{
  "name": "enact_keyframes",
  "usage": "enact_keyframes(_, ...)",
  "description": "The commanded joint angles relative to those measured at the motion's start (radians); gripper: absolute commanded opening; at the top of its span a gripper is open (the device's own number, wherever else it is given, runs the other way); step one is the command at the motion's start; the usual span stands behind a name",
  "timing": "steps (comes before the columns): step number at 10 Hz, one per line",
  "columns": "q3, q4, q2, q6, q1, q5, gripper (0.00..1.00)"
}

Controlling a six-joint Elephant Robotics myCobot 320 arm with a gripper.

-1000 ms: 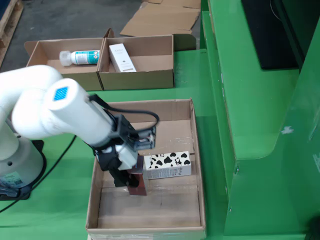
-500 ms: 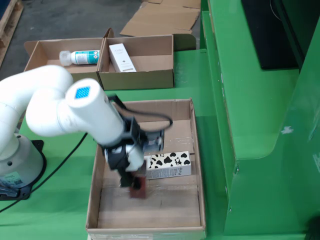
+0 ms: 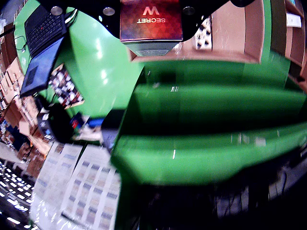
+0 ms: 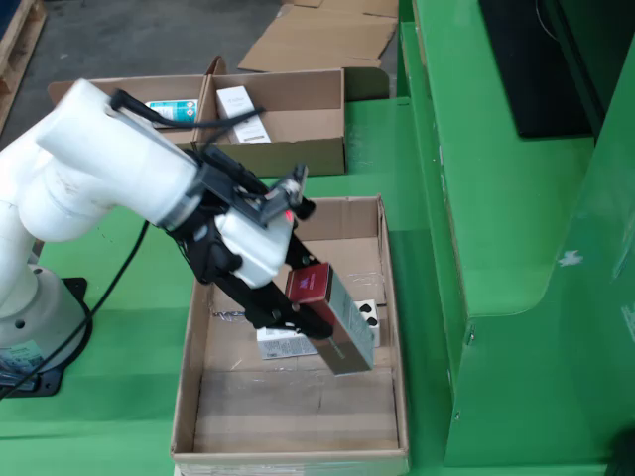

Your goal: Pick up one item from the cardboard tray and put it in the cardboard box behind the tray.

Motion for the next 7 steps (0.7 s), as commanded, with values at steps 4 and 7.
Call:
enact_keyframes(4, 0.179, 0.051, 0.092, -0.01, 0.032, 0.076, 0.0)
enact_keyframes(7, 0.179, -0.393, 0.228, -0.038, 0.225, 0.139, 0.0)
